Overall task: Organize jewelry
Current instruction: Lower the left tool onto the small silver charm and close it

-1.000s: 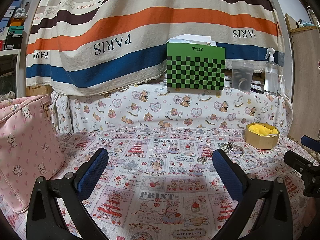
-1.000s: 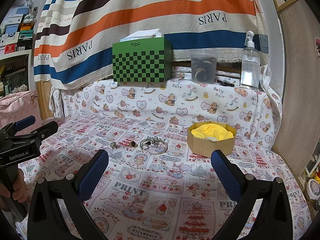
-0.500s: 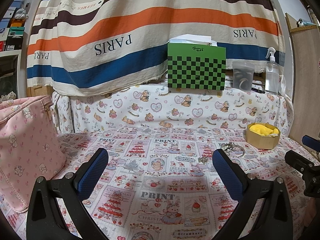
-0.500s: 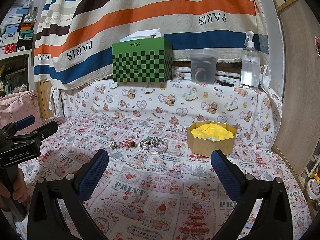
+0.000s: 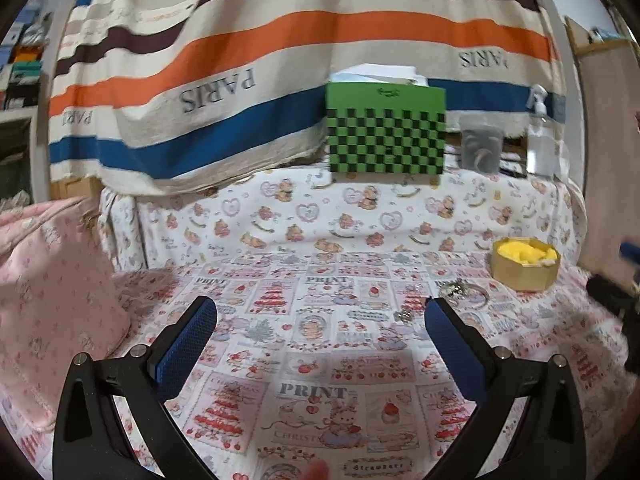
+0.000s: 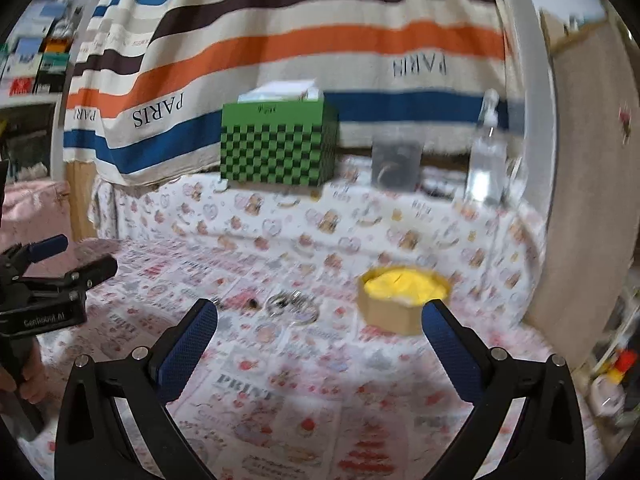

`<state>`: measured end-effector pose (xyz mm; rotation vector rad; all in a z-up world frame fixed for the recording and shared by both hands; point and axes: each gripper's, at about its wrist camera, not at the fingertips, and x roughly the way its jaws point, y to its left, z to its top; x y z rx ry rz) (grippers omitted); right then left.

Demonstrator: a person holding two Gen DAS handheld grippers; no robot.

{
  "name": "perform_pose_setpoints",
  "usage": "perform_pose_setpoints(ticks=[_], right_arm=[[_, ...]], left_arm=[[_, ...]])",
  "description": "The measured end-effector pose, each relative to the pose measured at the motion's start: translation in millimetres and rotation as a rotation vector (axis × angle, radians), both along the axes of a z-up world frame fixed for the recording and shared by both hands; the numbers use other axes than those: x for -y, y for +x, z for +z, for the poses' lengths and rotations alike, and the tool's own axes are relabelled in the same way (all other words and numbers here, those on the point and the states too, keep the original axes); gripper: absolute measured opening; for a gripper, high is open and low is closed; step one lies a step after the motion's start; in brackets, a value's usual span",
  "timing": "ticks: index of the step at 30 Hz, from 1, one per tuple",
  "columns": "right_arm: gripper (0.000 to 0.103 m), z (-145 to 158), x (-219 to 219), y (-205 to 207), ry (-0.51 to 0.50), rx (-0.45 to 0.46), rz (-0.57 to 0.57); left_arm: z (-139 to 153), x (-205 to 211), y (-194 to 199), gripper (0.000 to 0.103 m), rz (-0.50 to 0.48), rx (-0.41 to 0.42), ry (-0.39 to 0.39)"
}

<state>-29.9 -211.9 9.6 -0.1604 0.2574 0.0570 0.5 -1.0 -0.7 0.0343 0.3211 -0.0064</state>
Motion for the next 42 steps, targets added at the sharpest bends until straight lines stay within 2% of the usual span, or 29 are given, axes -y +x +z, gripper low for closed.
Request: perform_pose_setpoints(ticks=[4, 9, 13, 16, 18, 19, 20, 22, 23, 24, 26, 28, 30, 33, 36, 38, 42], right_arm=[[0.103, 15.5, -3.3, -0.3, -0.048, 0.034, -0.040], [0.103, 41.6, -0.1, 23.5, -0.044, -0.020, -0.012], [0.103, 65.3, 8.3, 62.8, 0.061, -0.102, -0.020], [0.103, 72.8, 8.4, 92.5, 0.088, -0.169, -0.034], [0.100, 70.9, 6.9, 110.2, 0.095, -0.194, -0.053], [0.094, 69.4, 6.6, 116.0, 0.098, -0.201, -0.059], [0.092, 65.7, 5.7, 123.8, 0.101, -0.212, -0.063], [0.092, 56.0, 6.1, 136.2, 0.114, -0.226, -0.063], [0.092, 49.7, 6.6, 140.6, 0.123, -0.230, -0.057], [0.092, 42.0, 7.3, 145.8, 0.136, -0.241, -0.044], [0.092, 28.5, 8.6, 153.5, 0.147, -0.279, -0.046], [0.092, 17.3, 8.8, 160.6, 0.154, -0.334, -0.045], [0.092, 11.0, 11.6, 163.7, 0.188, -0.370, -0.052], [0.092, 5.6, 10.3, 163.8, 0.178, -0.382, -0.032], [0.092, 0.0, 11.2, 165.7, 0.141, -0.374, -0.075], [0.092, -4.9, 17.6, 170.4, 0.178, -0.405, -0.074], [0.092, -9.7, 26.6, 177.1, 0.219, -0.436, -0.096]], left_arm=[[13.7, 8.6, 8.0, 0.103, -0.025, -0.002, 0.027], [71.6, 4.6, 45.0, 0.103, -0.102, -0.051, -0.106], [108.4, 14.5, 76.4, 0.103, -0.065, 0.022, -0.051], [113.9, 19.2, 98.2, 0.102, -0.083, 0.034, -0.044], [107.6, 19.7, 110.4, 0.091, -0.075, 0.021, -0.038], [102.7, 17.3, 114.6, 0.088, -0.073, 0.014, -0.038], [95.6, 15.0, 118.1, 0.083, -0.062, 0.011, -0.044], [77.3, 10.7, 123.6, 0.080, -0.060, -0.006, -0.063], [66.7, 8.8, 128.6, 0.075, -0.073, -0.032, -0.071], [55.5, 8.0, 135.3, 0.065, -0.078, -0.078, -0.071], [37.1, 11.7, 148.8, 0.049, -0.112, -0.207, -0.056], [20.5, 18.4, 159.2, 0.047, -0.111, -0.364, -0.041], [9.7, 27.4, 162.1, 0.045, -0.172, -0.449, -0.059], [0.1, 38.9, 164.5, 0.045, -0.226, -0.525, -0.071], [-11.8, 45.2, 167.4, 0.049, -0.267, -0.592, -0.096], [-22.6, 42.4, 172.5, 0.050, -0.253, -0.652, -0.157], [-34.8, 43.4, 176.1, 0.049, -0.271, -0.692, -0.178]])
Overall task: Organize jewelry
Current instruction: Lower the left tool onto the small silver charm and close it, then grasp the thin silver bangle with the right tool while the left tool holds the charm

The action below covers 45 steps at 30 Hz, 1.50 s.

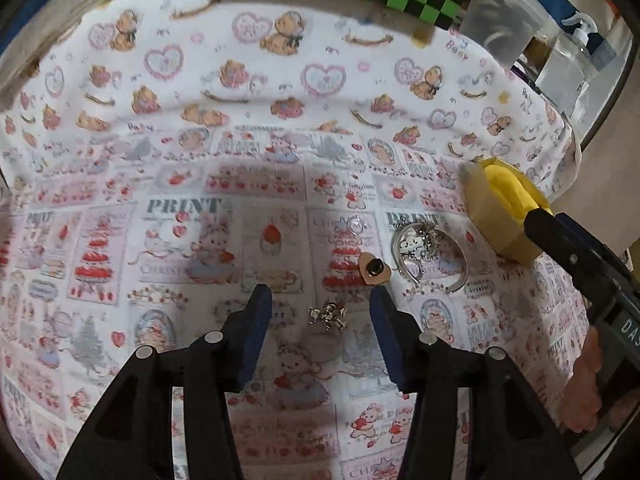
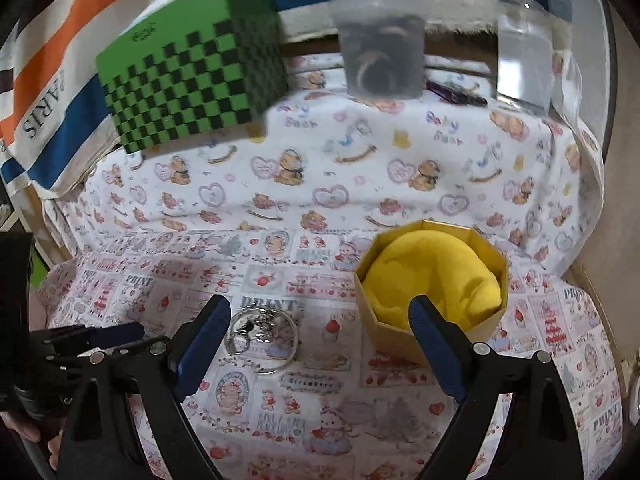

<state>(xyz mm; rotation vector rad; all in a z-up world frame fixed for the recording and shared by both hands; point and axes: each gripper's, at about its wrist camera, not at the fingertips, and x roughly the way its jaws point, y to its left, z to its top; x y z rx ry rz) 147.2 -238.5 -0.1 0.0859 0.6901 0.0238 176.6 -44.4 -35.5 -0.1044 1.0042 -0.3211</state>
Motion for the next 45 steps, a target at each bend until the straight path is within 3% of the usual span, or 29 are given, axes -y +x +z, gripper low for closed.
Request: perform_pose_setpoints(ticks=[4, 8, 12, 20, 24, 33, 45], right_arm=[[0.092, -0.3, 1.8, 0.3, 0.004, -0.001, -0.004], [0.092, -1.3, 1.8, 1.3, 0.008, -0.010, -0.004], [0.092, -3.8, 2.3, 3.4, 0.013, -0.026, -0.005], [0.092, -11.0, 2.6, 4.1, 0.079, -0.092, 0.023], [0.092, -13.0, -13.9, 12.3, 0.008, -0.135, 0.016], [0.086, -35.6, -50.6, 41.4, -0.112, -0.311, 0.027], [0.086, -57.6, -65.0, 61.0, -0.145, -0.360, 0.009]], left_arm=[[-5.8, 3.7, 2.9, 0.045, -0.015, -0.002, 0.011], [-7.4, 3.8, 2.0, 0.020, -0.013, 0.000, 0.019], [-3.8, 2.3, -0.3, 0.019, -0.010, 0.025, 0.013], [32.7, -31.3, -8.7, 0.019, 0.113, 0.254, -0.002], [36.8, -45.1, -5.8, 0.019, 0.158, 0.296, -0.010], [37.1, -50.5, -6.6, 0.019, 0.216, 0.334, 0.055], [39.5, -42.0, -10.4, 0.019, 0.216, 0.375, 0.129]])
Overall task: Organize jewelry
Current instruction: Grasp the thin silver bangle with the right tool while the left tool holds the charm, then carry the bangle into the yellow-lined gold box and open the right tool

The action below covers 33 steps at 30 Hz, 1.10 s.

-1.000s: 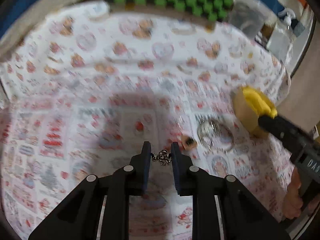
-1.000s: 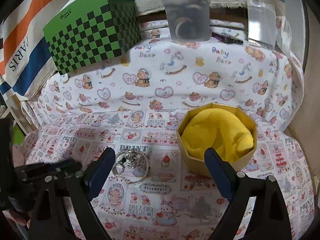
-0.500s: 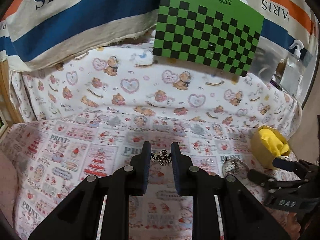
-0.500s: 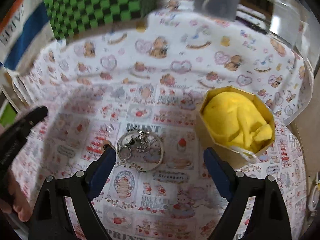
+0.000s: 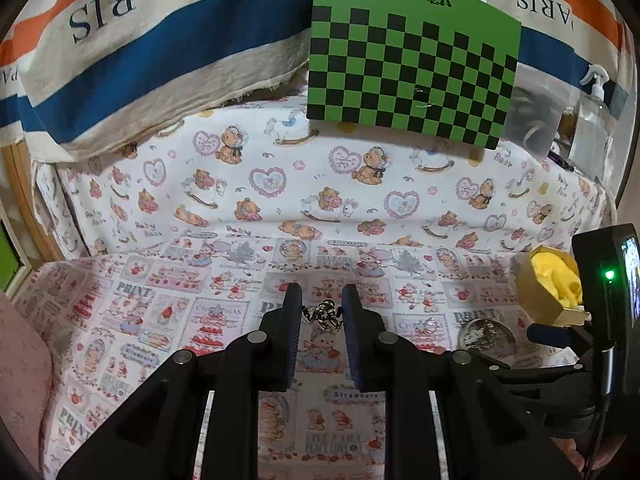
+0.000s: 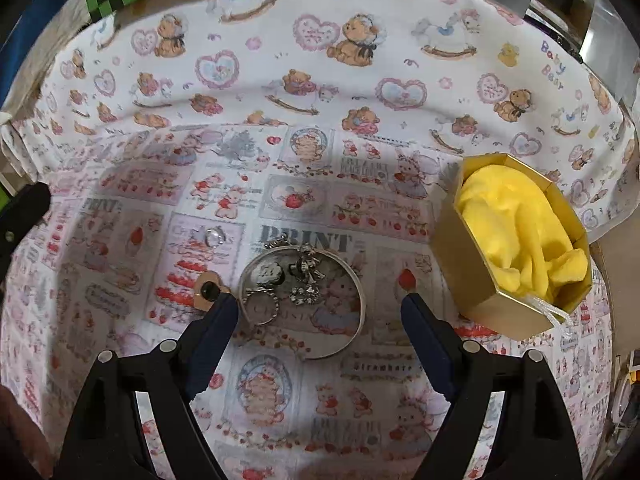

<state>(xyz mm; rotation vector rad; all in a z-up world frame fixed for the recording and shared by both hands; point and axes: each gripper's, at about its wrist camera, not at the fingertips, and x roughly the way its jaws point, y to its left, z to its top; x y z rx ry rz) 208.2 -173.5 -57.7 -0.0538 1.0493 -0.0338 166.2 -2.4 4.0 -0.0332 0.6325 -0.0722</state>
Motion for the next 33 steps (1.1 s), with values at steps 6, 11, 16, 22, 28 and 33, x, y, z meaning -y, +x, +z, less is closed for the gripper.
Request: perform_pose_setpoints(ticks=[6, 11, 16, 22, 28, 33], right_arm=[[0.067, -2.4, 2.4, 1.5, 0.043, 0.004, -0.005], [0.067, 17.4, 9.5, -15.0, 0.094, 0.060, 0.049], [0.067, 45.3, 22.1, -30.1, 0.155, 0.135, 0.091], [0.067, 71.8, 44.8, -48.2, 0.175, 0.183, 0.103], [0.067, 82.5, 62.0, -49.5, 0.222, 0.219, 0.083], [0.067, 102.5, 73.8, -66.6, 0.313, 0.392, 0.136]], left_arm=[[2.4, -3.3, -0.7, 0.019, 0.010, 0.016, -0.006], [4.1, -3.0, -3.2, 0.019, 0.014, 0.044, -0.002], [3.9, 1.5, -4.8, 0.019, 0.032, 0.071, 0.056], [1.1, 5.1, -3.7, 0.019, 0.024, 0.066, 0.069], [2.0, 4.8, -5.5, 0.019, 0.028, 0.078, 0.072], [3.9, 3.7, -7.1, 0.020, 0.036, 0.091, 0.074]])
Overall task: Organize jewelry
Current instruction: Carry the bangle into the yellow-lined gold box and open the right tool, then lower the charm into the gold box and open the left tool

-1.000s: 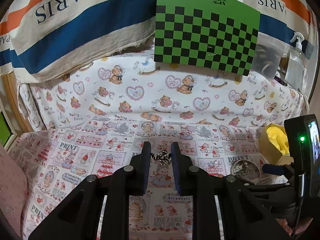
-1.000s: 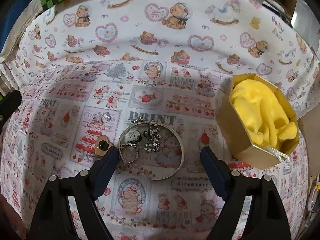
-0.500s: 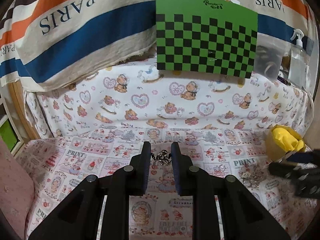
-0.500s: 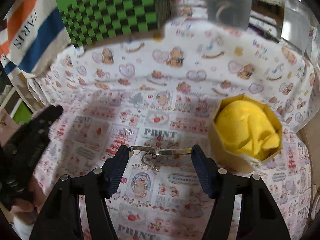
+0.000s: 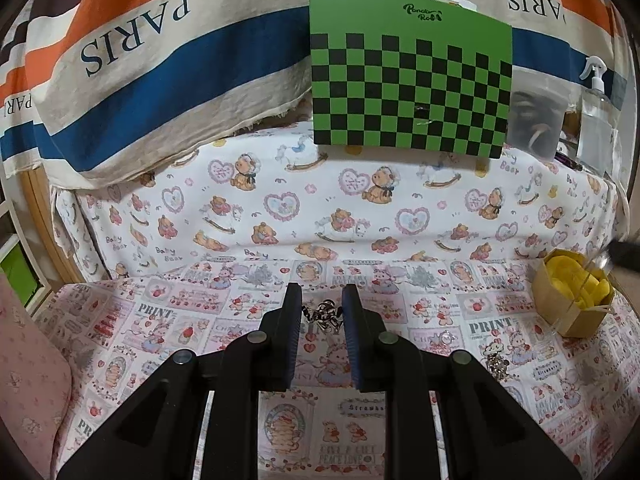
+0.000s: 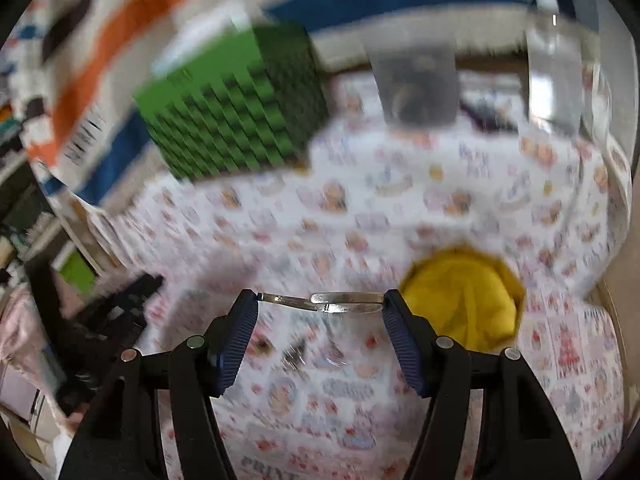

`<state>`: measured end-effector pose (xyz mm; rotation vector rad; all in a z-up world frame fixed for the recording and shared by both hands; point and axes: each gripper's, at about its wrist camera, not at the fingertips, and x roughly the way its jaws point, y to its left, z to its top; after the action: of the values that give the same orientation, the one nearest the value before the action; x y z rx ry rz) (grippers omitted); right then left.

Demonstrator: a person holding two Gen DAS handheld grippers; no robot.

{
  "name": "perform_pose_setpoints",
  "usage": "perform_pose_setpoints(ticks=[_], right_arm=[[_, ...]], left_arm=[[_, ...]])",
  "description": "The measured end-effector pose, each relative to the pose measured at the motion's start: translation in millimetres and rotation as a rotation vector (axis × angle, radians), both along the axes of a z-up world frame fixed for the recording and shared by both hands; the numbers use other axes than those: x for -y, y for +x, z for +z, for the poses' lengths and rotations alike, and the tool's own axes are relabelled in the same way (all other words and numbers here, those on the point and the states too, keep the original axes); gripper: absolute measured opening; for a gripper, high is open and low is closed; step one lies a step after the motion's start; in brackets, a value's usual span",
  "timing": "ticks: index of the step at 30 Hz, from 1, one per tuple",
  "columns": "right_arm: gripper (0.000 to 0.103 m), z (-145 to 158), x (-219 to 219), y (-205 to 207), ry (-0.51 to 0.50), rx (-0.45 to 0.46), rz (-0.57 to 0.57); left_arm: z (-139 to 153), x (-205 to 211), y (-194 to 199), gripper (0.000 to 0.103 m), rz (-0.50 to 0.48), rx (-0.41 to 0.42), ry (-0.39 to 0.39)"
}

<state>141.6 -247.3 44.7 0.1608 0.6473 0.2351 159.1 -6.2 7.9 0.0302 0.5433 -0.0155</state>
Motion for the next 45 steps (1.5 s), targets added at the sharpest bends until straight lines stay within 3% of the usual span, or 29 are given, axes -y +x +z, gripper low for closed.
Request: perform_pose_setpoints(ticks=[3, 6, 9, 14, 20, 25, 31, 33, 35, 38, 42, 45], right_arm=[[0.067, 9.3, 6.3, -14.0, 0.107, 0.106, 0.087], [0.067, 10.3, 2.5, -16.2, 0.068, 0.124, 0.058], [0.067, 9.2, 7.5, -14.0, 0.100, 0.127, 0.064], [0.067, 18.9, 8.7, -31.7, 0.113, 0.236, 0.144], [0.067, 14.7, 24.1, -15.7, 0.064, 0.186, -0.003], [0.067, -16.3, 59.3, 19.0, 0.034, 0.082, -0.152], [0.067, -39.2, 90.8, 41.6, 0.115, -0.040, -0.190], [0.067, -39.7, 92.1, 42.5, 0.130, -0.043, -0.192], [0.078, -36.4, 95.6, 39.7, 0.158, -0.024, -0.189], [0.081, -27.4, 98.9, 34.1, 0.186, -0.005, -0.188], [0.084, -15.8, 111.6, 24.3, 0.194, 0.019, -0.238], [0.085, -16.7, 121.9, 24.0, 0.172, 0.021, -0.269]], left_arm=[[1.6, -0.8, -1.5, 0.019, -0.001, 0.008, -0.004], [3.6, -1.3, -3.1, 0.019, 0.000, 0.017, -0.004], [4.4, -1.1, -3.9, 0.019, 0.004, 0.020, -0.004], [5.2, 0.2, -4.9, 0.019, 0.003, 0.026, 0.002], [4.5, 2.2, -5.5, 0.019, 0.000, 0.028, 0.014], [4.3, 0.6, -4.6, 0.019, -0.010, 0.016, -0.016], [5.8, -1.0, -6.2, 0.019, -0.005, 0.026, -0.022], [5.8, -1.0, -6.4, 0.019, -0.005, 0.029, -0.018], [5.8, 0.0, -7.2, 0.020, -0.009, 0.033, -0.017], [8.5, 2.1, -10.2, 0.020, -0.019, 0.041, -0.012], [17.6, 7.5, -18.5, 0.020, -0.054, 0.067, -0.048], [22.0, 22.8, -9.6, 0.020, -0.109, 0.016, -0.118]])
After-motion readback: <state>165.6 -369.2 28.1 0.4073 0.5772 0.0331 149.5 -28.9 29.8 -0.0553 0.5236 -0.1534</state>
